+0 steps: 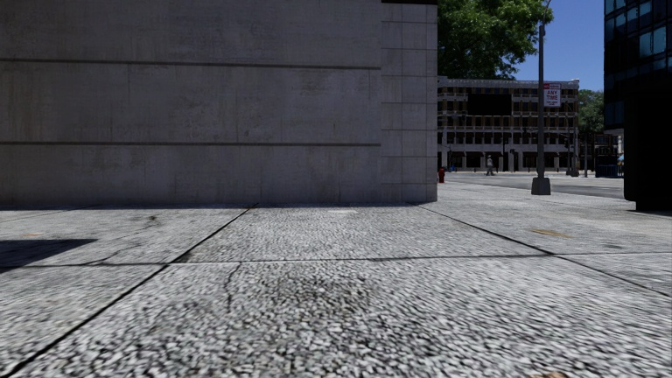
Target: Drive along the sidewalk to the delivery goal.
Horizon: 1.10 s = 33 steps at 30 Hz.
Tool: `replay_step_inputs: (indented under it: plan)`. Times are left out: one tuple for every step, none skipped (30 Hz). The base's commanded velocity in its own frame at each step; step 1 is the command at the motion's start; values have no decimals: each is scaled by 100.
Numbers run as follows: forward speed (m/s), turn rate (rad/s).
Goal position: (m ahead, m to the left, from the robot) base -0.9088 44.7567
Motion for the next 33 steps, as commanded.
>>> replay_step_inputs:
  plan:
    - [0,0]
    - [0,0]
    - [0,0]
    - [0,0]
    - [0,0]
    - [0,0]
    - [0,0]
    - [0,0]
    - [0,0]
    - [0,0]
    - [0,0]
    - [0,0]
    - [0,0]
    - [0,0]
    - [0,0]
    - [0,0]
    - [0,0]
    - [0,0]
    - [0,0]
    - [0,0]
    - [0,0]
    - [0,0]
    - [0,0]
    - [0,0]
    - [0,0]
    - [0,0]
    - [0,0]
    - [0,0]
    - [0,0]
    - [0,0]
    - [200,0]
    - [200,0]
    - [200,0]
